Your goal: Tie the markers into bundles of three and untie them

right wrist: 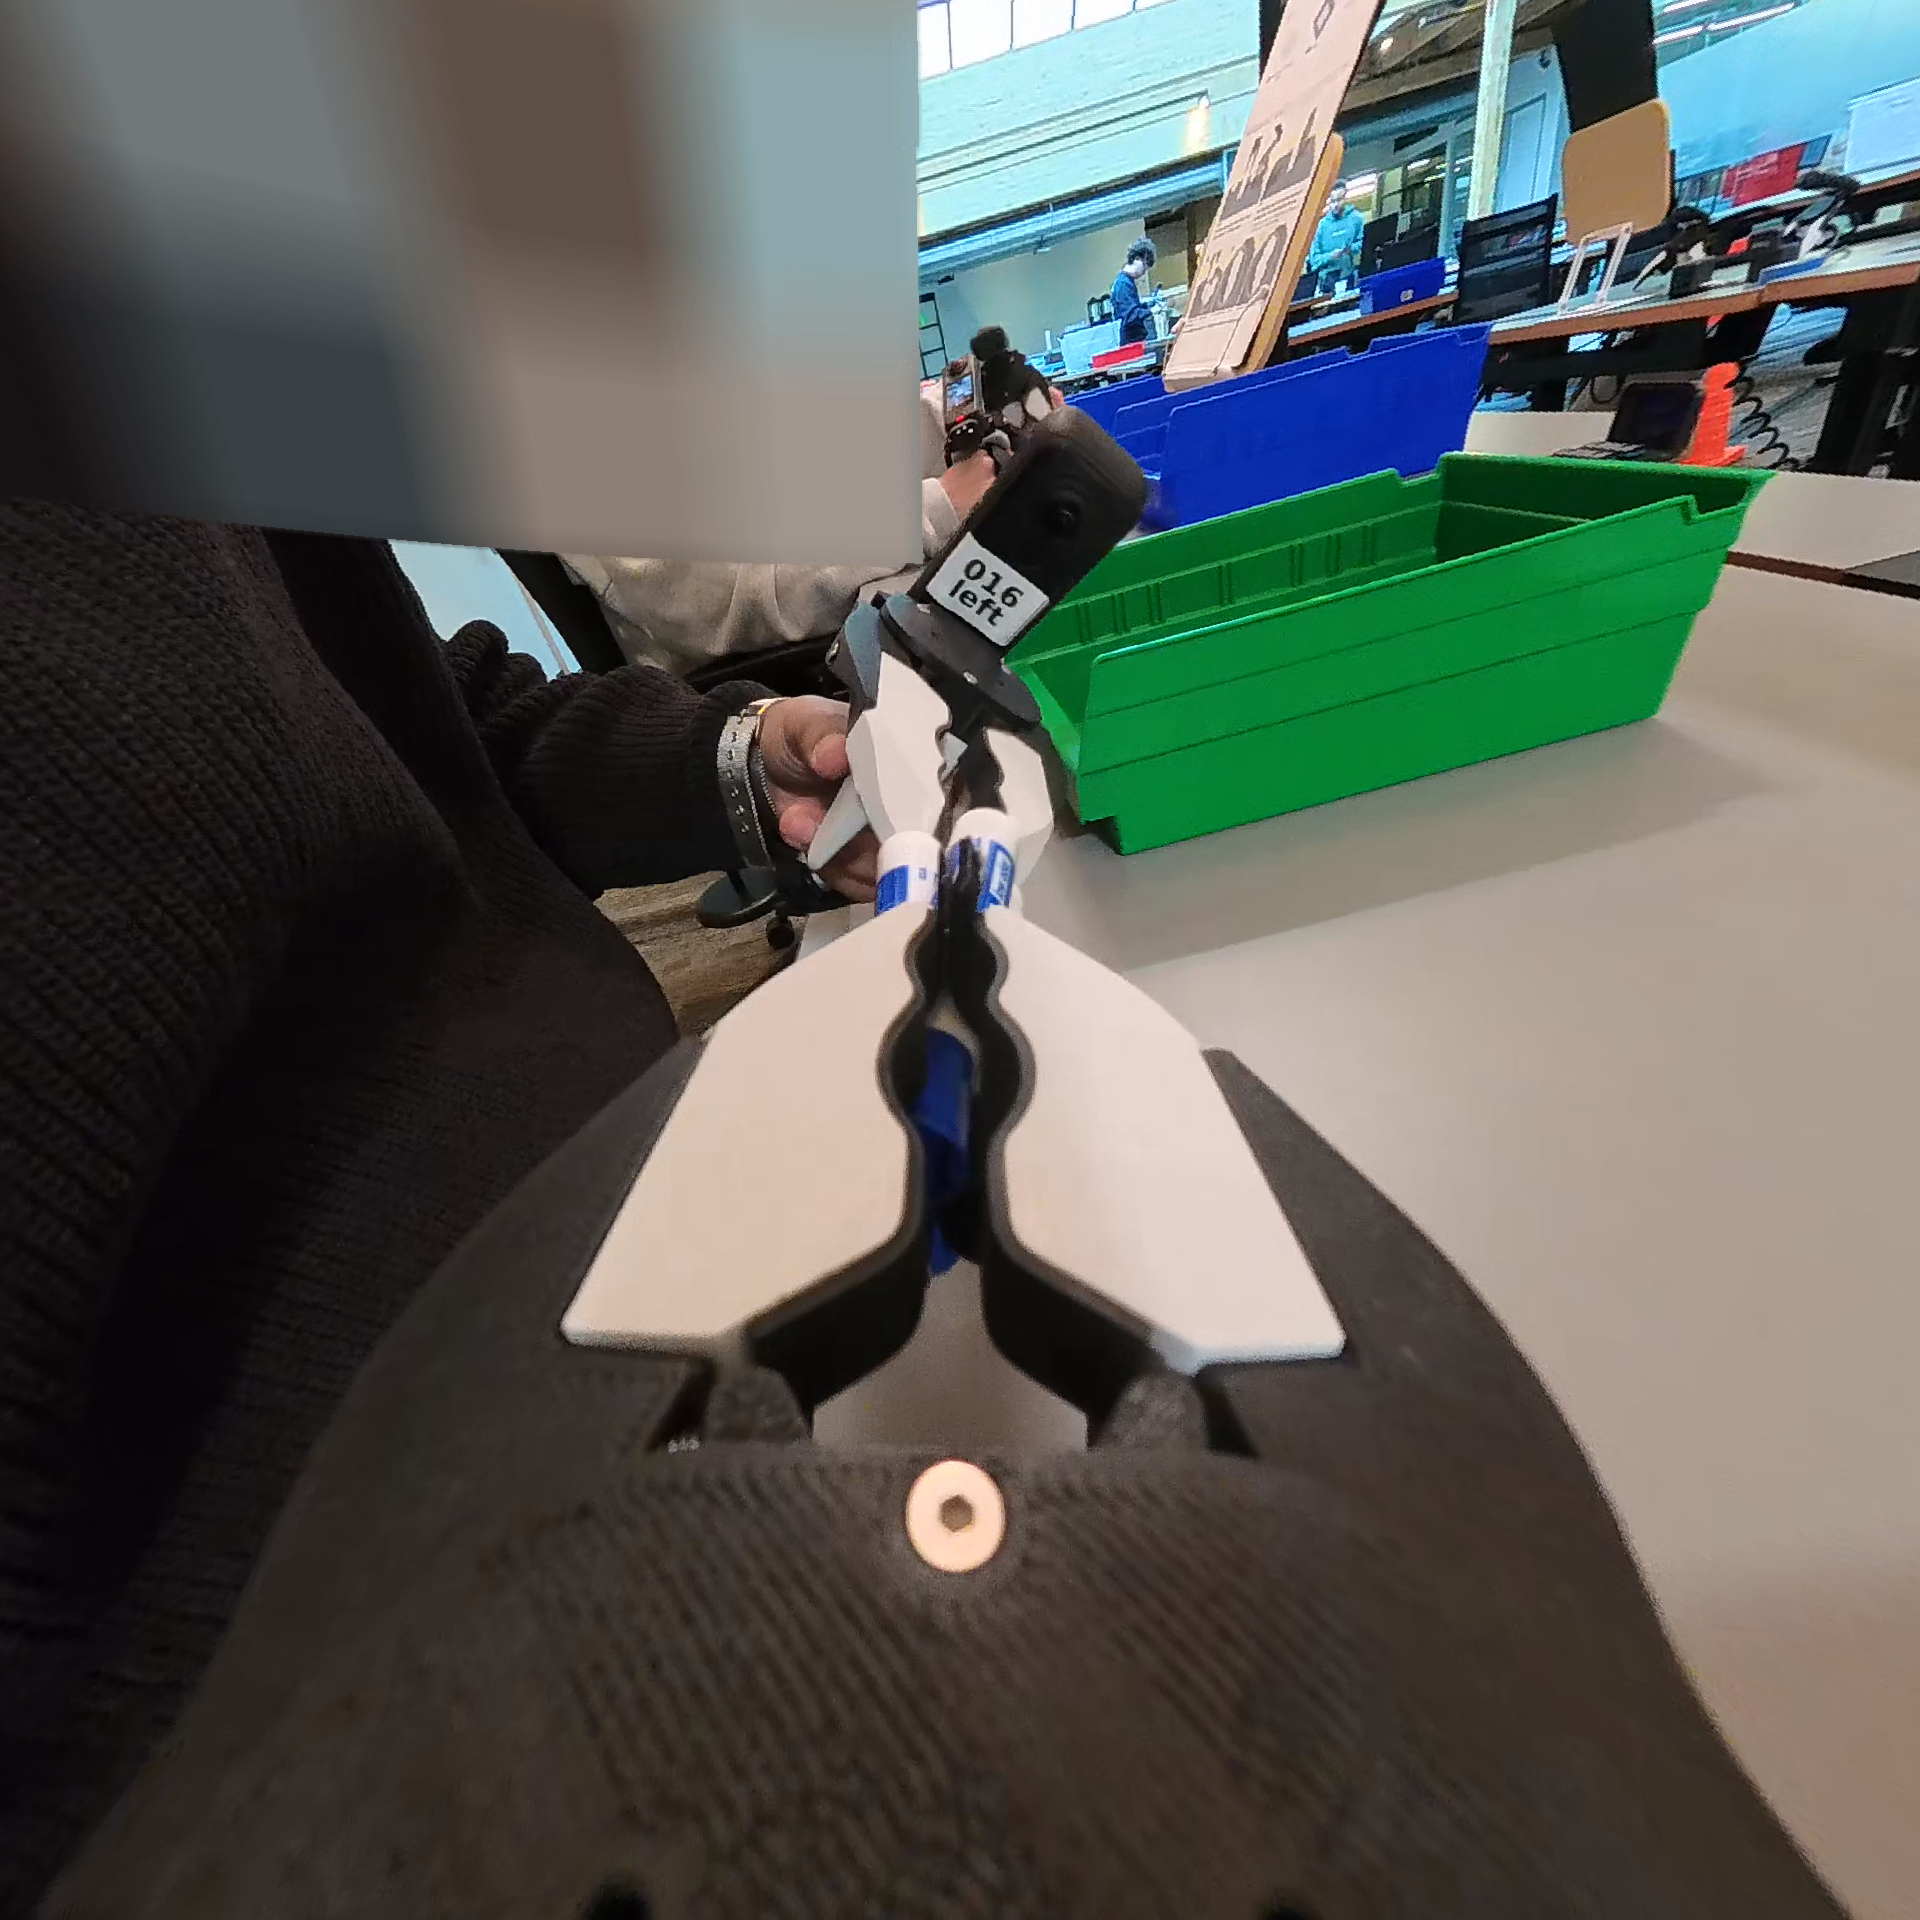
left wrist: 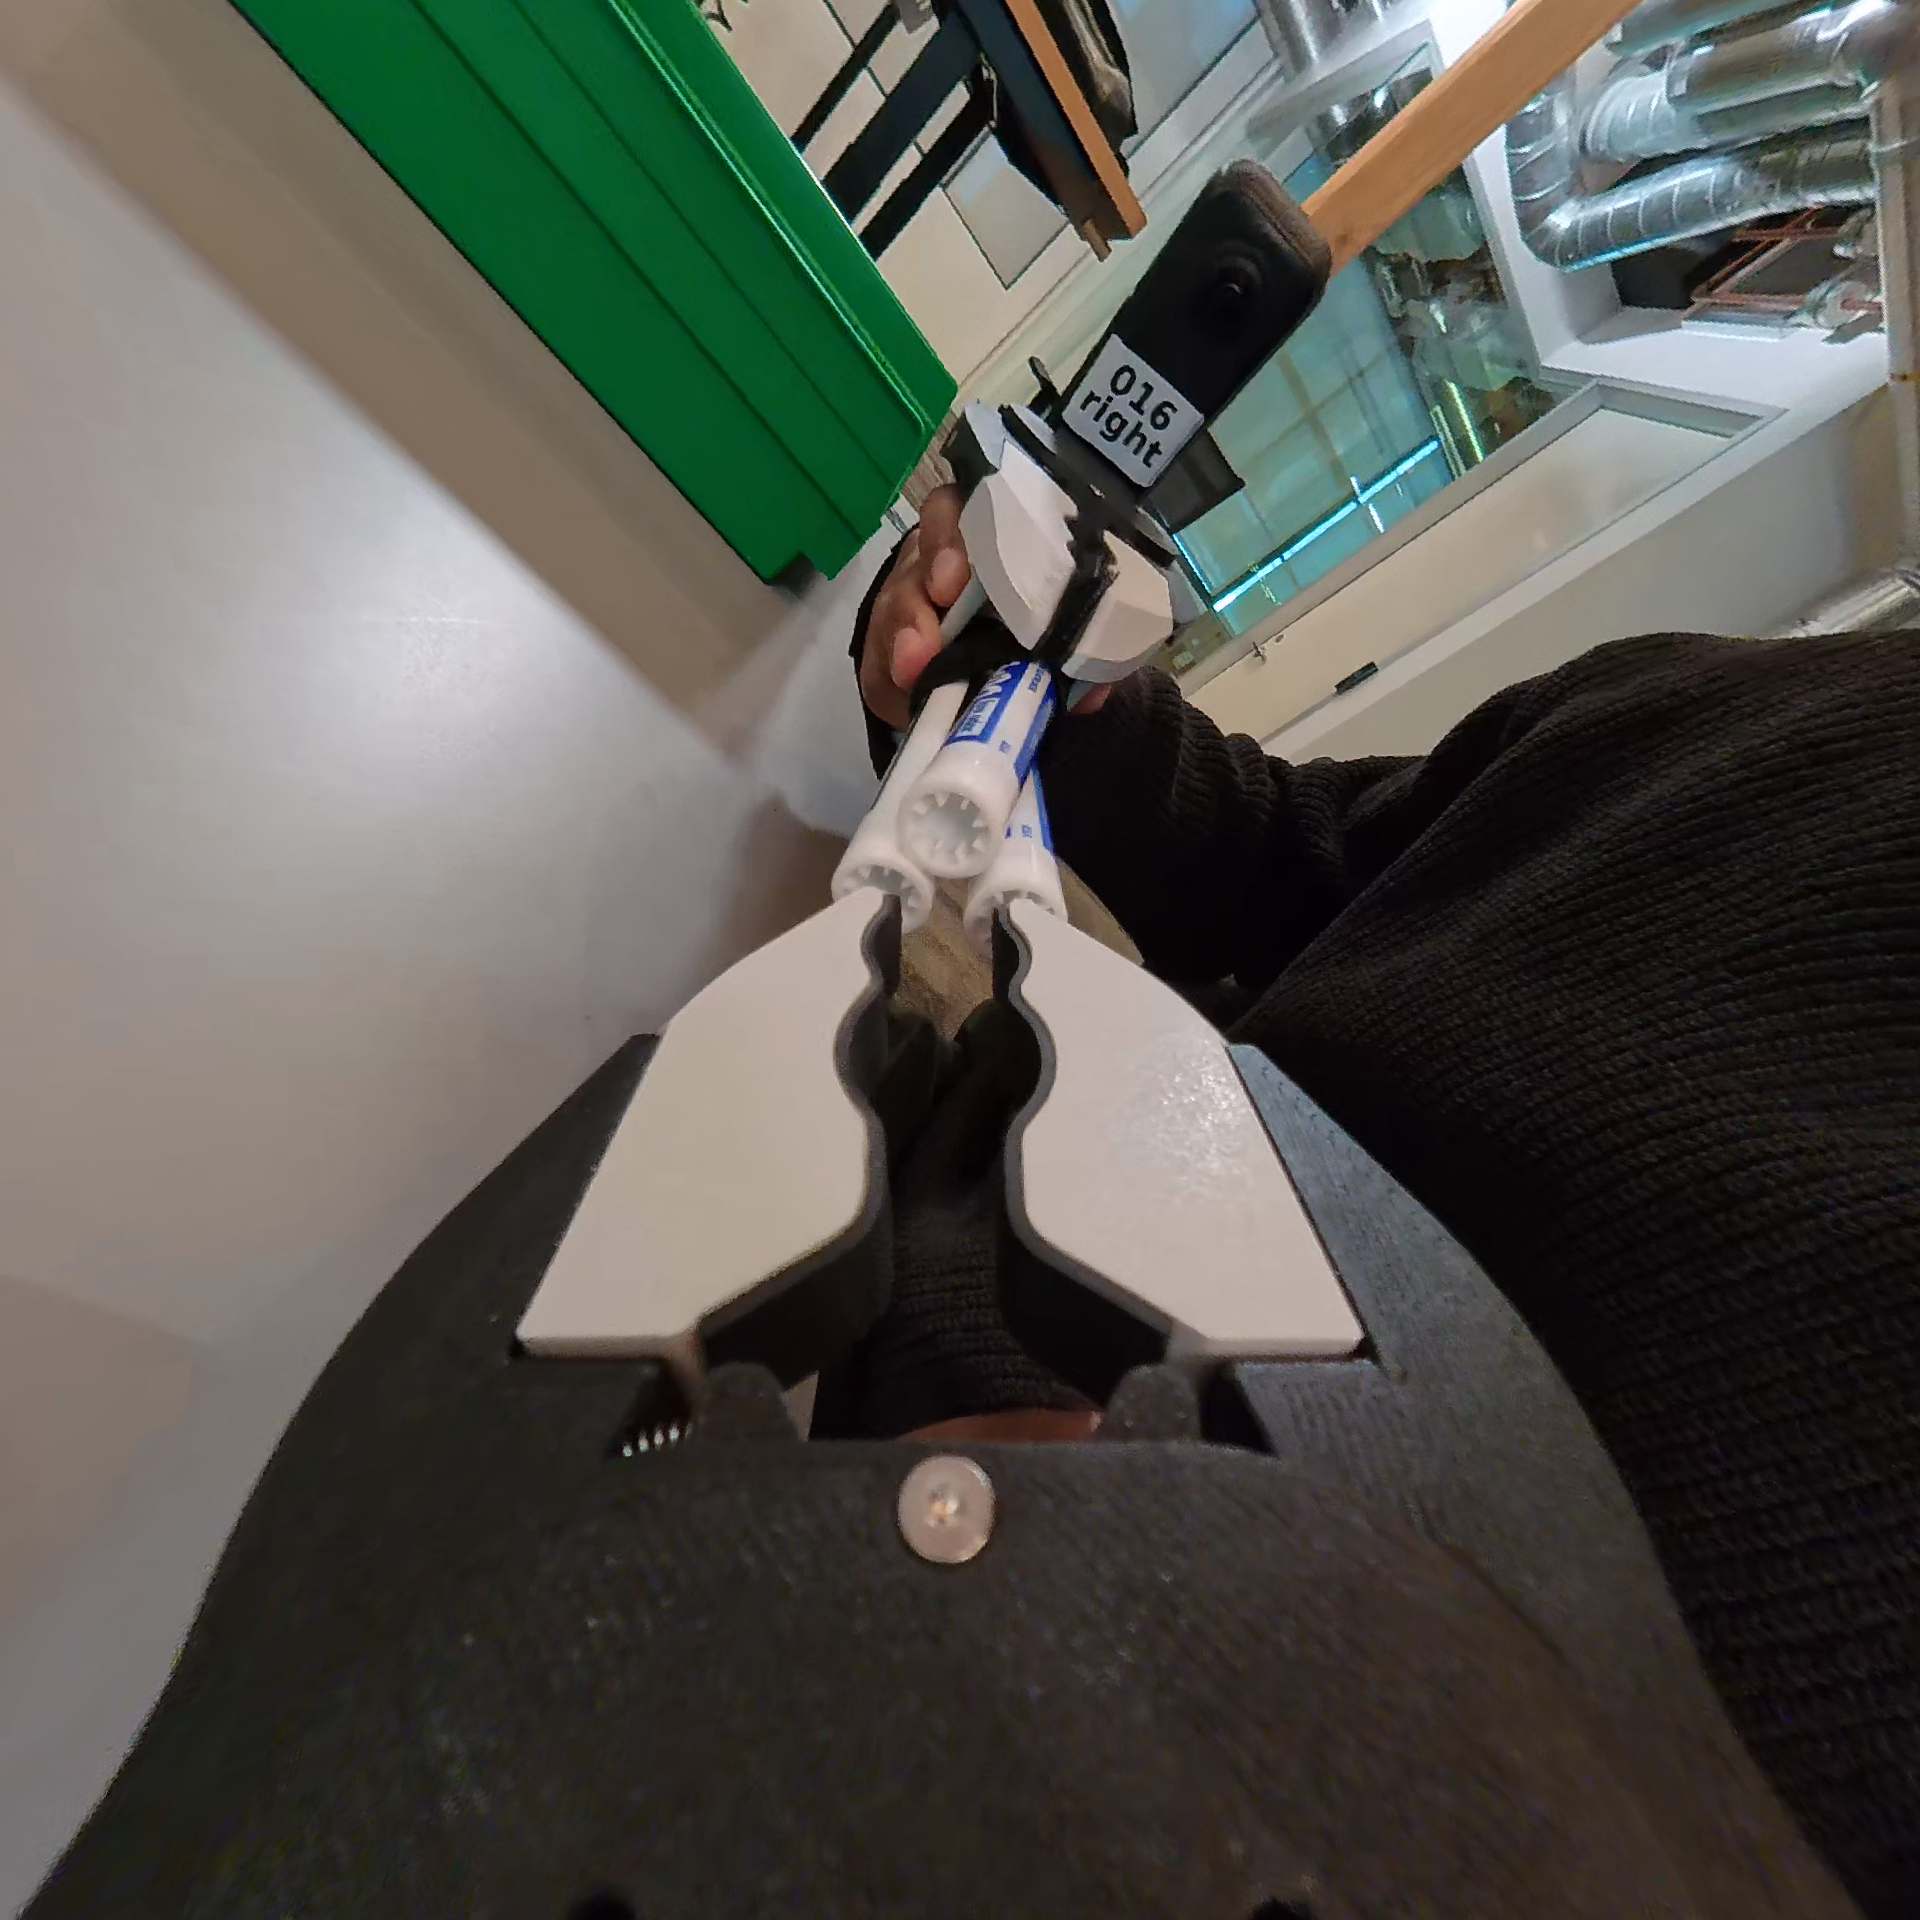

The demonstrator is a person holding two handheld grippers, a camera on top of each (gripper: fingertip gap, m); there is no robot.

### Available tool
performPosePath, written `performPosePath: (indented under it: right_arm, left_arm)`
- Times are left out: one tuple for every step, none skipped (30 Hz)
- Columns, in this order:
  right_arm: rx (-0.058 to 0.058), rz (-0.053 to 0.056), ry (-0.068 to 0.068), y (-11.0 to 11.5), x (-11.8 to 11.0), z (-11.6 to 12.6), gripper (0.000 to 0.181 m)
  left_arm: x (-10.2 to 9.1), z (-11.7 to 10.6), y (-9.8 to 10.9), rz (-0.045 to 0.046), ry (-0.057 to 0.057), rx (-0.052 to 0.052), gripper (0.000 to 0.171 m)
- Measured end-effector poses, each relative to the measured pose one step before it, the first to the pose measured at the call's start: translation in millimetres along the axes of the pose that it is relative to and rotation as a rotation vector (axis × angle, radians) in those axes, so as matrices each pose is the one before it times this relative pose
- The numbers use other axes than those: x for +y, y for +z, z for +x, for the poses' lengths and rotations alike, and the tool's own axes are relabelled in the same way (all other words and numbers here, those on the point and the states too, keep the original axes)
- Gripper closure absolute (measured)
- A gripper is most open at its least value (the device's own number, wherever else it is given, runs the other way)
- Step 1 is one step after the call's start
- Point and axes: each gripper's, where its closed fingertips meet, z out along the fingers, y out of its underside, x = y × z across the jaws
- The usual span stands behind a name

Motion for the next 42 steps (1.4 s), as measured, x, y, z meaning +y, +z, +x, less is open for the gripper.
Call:
performPosePath:
  right_arm:
    - [0.0017,-0.0031,-0.0015,0.41,0.55,0.03,0.176]
    - [0.0039,-0.0001,-0.0013,0.08,-0.09,0.6,0.176]
    - [0.002,0.0002,-0.0013,0.01,-0.22,0.31,0.176]
    - [-0.0017,0.0003,0.0008,-0.11,-0.14,-0.23,0.176]
    - [-0.0013,0.0003,0.0022,-0.03,0.12,-0.09,0.176]
    - [0.0005,0.0012,0.0007,0.0,0.05,0.04,0.176]
    - [0.0003,0.0,0.0004,-0.03,-0.02,0.1,0.176]
    - [-0.0013,0.0002,0.0003,0.01,-0.12,-0.22,0.176]
    - [0.0,0.0009,0.0008,0.03,-0.24,0.01,0.176]
    - [0.0021,-0.0002,0.0006,0.05,-0.01,0.35,0.176]
    - [0.0042,-0.0023,0.0002,0.24,0.28,0.56,0.176]
    - [0.0083,-0.0038,-0.0007,0.42,0.44,1.24,0.176]
    - [0.0134,-0.0052,-0.0003,0.38,0.6,1.97,0.176]
    - [0.0142,-0.0046,-0.0019,0.02,0.72,2.22,0.176]
    - [0.0132,-0.0015,-0.0004,-0.45,0.38,2.33,0.176]
    - [0.0138,-0.0028,0.0034,-0.58,0.52,2.75,0.176]
    - [0.0104,-0.0051,0.002,-0.79,0.94,2.33,0.176]
    - [0.0088,-0.0051,-0.0015,-0.56,0.97,1.79,0.176]
    - [0.0079,-0.0077,-0.0036,-0.11,1.35,1.36,0.176]
    - [0.0064,-0.0131,-0.0045,0.48,2.02,0.92,0.176]
    - [0.0036,-0.0132,-0.0061,1.14,2.19,0.0,0.176]
    - [-0.0036,-0.0117,-0.006,1.45,2.13,-1.29,0.176]
    - [-0.0059,-0.0072,-0.0038,1.77,1.41,-1.77,0.176]
    - [-0.0049,-0.0033,-0.0027,1.57,0.61,-1.55,0.176]
    - [-0.0063,-0.0044,-0.0027,1.36,0.66,-1.68,0.176]
    - [-0.0054,-0.007,-0.0038,1.08,0.9,-1.5,0.176]
    - [0.0049,-0.011,-0.0075,0.63,1.62,0.1,0.176]
    - [0.0059,-0.0027,-0.0077,0.1,0.7,0.29,0.176]
    - [-0.0004,-0.0016,0.0022,-0.19,-0.01,-0.05,0.176]
    - [0.0002,-0.0028,0.0025,-0.09,0.18,0.17,0.176]
    - [0.0028,-0.0014,-0.0032,0.05,0.02,0.19,0.176]
    - [0.0043,0.0007,-0.0042,0.27,-0.21,0.17,0.176]
    - [0.0024,-0.0004,-0.0009,0.18,-0.24,0.07,0.176]
    - [0.0022,0.0001,0.0006,0.05,-0.32,0.21,0.176]
    - [0.0058,0.0071,0.0008,-0.05,-1.21,0.53,0.176]
    - [0.0037,0.0061,0.0015,-0.08,-1.31,0.29,0.176]
    - [0.0005,-0.0013,0.0023,0.07,-0.32,0.18,0.176]
    - [0.0018,-0.0114,0.0007,0.39,1.46,0.34,0.176]
    - [0.0099,-0.0147,-0.0032,0.91,2.55,1.11,0.176]
    - [0.0081,-0.0128,-0.0055,1.05,2.54,0.74,0.176]
    - [0.002,-0.0108,-0.0014,1.08,1.9,-0.03,0.176]
    - [0.0041,-0.0082,0.0018,1.11,1.12,0.34,0.176]
  left_arm:
    - [0.2,0.16,0.05,-0.00142,0.0036,-0.0011,0.156]
    - [-0.53,-0.96,-0.14,0.00286,0.0067,-0.0105,0.155]
    - [-0.46,0.02,-0.08,0.00329,0.0046,-0.0029,0.156]
    - [0.19,0.45,0.08,-0.00091,-0.0013,0.0041,0.156]
    - [0.25,0.16,0.17,-0.001,-0.0039,0.0032,0.156]
    - [-0.19,0.0,-0.01,0.00074,-0.0005,0.0004,0.156]
    - [-0.04,0.22,0.06,-0.00029,0.0033,-0.0001,0.157]
    - [0.12,0.48,0.03,-0.00048,0.0033,0.002,0.157]
    - [-0.32,0.16,-0.01,0.00189,0.0004,0.0,0.158]
    - [-0.19,-0.28,-0.07,0.00115,-0.0013,-0.0014,0.158]
    - [0.04,-0.92,-0.22,-0.00085,-0.0014,-0.0041,0.157]
    - [-0.38,-1.46,-0.61,0.00076,-0.0011,-0.0082,0.156]
    - [-1.09,-1.79,-1.06,0.00596,-0.0007,-0.0101,0.155]
    - [-1.74,-1.41,-1.56,0.0105,-0.0009,-0.0068,0.154]
    - [-2.36,-0.3,-1.79,0.01449,-0.0018,0.0015,0.15]
    - [-2.86,0.94,-1.68,0.01701,-0.0027,0.0083,0.146]
    - [-3.08,0.47,-1.35,0.01836,0.0002,0.0038,0.142]
    - [-3.22,0.59,-1.24,0.01961,0.0081,-0.0008,0.139]
    - [-2.66,1.0,-0.83,0.01491,0.0179,-0.0033,0.136]
    - [-1.28,1.3,-0.25,0.00666,0.0276,-0.0064,0.133]
    - [0.05,1.05,0.71,-0.00184,0.0351,-0.0122,0.129]
    - [1.96,0.53,1.66,-0.01163,0.0389,-0.0168,0.124]
    - [4.34,0.52,2.74,-0.0238,0.034,-0.0161,0.121]
    - [5.87,0.47,3.59,-0.03525,0.0263,-0.0124,0.119]
    - [5.96,-0.13,3.85,-0.03769,0.0231,-0.0153,0.118]
    - [4.06,-0.02,3.13,-0.02819,0.0315,-0.0183,0.117]
    - [1.13,-0.18,1.66,-0.00942,0.0407,-0.0241,0.117]
    - [1.37,-0.9,1.05,-0.01065,0.0394,-0.0261,0.116]
    - [1.39,-0.72,0.82,-0.00838,0.0326,-0.0217,0.116]
    - [1.12,-0.07,0.8,-0.00698,0.0219,-0.0142,0.116]
    - [0.31,-0.56,0.51,-0.00435,0.0164,-0.0144,0.116]
    - [-0.07,-0.89,0.2,-0.00154,0.0142,-0.014,0.116]
    - [-0.36,-1.28,-0.17,0.00081,0.0131,-0.0152,0.116]
    - [-1.84,-1.96,-0.68,0.0093,0.0149,-0.0204,0.117]
    - [-2.18,-0.93,-0.76,0.01189,0.0119,-0.0126,0.117]
    - [-1.86,-0.55,-0.72,0.01102,0.006,-0.009,0.117]
    - [-1.48,-0.96,-0.41,0.00798,0.0059,-0.0116,0.115]
    - [-3.07,-2.62,-0.7,0.0197,0.0061,-0.025,0.113]
    - [-2.6,-0.93,-1.1,0.0174,0.0047,-0.01,0.113]
    - [-1.22,-0.35,-0.73,0.00927,-0.0024,-0.0014,0.113]
    - [0.4,-0.16,-0.23,-0.00085,-0.0083,0.0037,0.112]
    - [0.87,0.03,0.25,-0.00532,-0.0077,0.0048,0.112]
